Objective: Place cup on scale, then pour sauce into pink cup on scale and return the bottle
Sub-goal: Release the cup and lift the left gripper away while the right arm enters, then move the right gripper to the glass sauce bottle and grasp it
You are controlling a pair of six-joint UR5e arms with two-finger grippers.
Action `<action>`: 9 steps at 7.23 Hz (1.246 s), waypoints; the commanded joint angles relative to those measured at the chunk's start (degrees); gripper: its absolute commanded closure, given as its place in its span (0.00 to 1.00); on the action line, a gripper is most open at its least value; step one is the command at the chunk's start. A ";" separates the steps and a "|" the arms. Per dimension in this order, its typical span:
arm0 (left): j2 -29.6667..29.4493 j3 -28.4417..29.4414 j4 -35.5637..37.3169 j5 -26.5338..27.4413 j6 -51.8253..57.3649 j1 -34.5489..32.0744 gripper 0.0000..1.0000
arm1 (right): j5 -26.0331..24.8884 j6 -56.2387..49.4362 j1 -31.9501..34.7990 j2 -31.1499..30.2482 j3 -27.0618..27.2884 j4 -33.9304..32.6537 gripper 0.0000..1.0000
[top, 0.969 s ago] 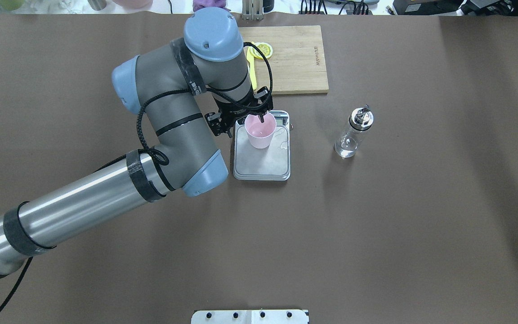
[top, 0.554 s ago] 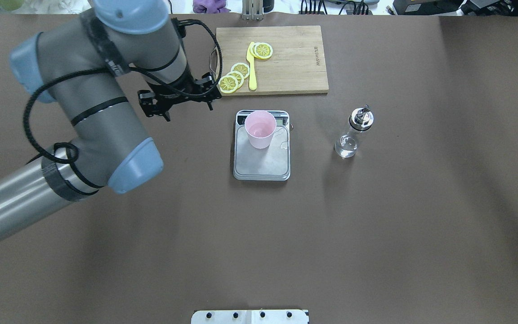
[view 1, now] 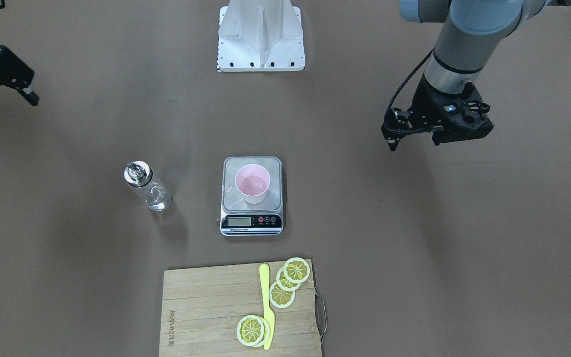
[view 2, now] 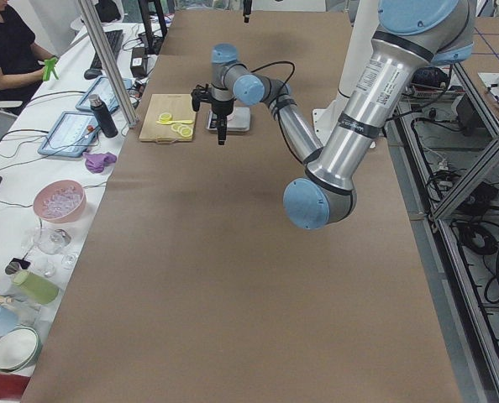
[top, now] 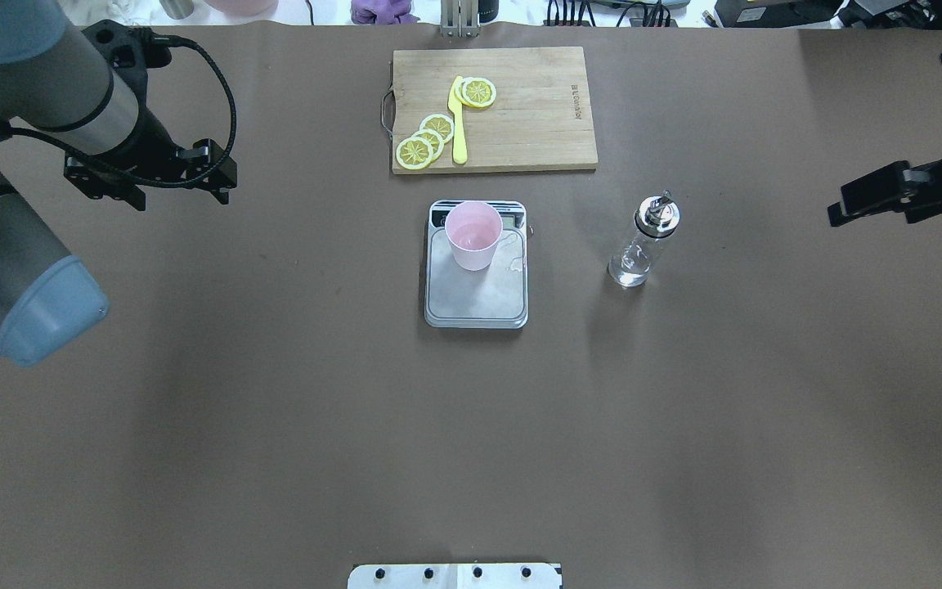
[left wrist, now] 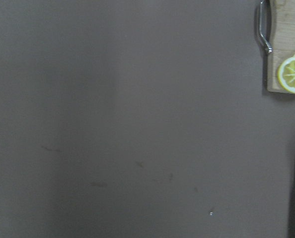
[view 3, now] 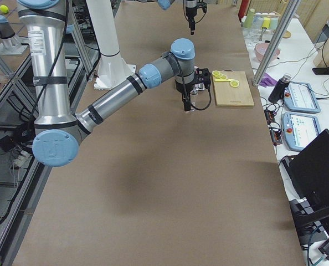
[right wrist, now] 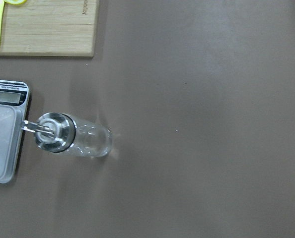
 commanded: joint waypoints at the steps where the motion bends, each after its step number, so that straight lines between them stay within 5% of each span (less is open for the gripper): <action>1: 1.07 -0.67 -0.04 0.01 1.34 -0.99 0.01 | -13.29 15.32 -14.21 -0.82 2.59 9.43 0.00; 2: 2.29 -1.10 -0.21 0.01 3.69 -1.08 0.01 | -24.69 18.93 -21.68 -0.91 3.47 10.07 0.00; 4: 7.63 -3.29 -0.30 0.79 9.23 -2.66 0.01 | -39.68 19.32 -30.24 -0.48 3.39 10.42 0.00; 7: 15.83 -0.43 -5.90 0.97 26.13 -8.79 0.01 | -41.32 21.24 -30.46 0.41 0.69 21.80 0.00; 9: 18.11 1.52 -8.28 3.93 29.26 -11.25 0.01 | -43.17 21.44 -30.37 -4.91 -7.20 41.28 0.00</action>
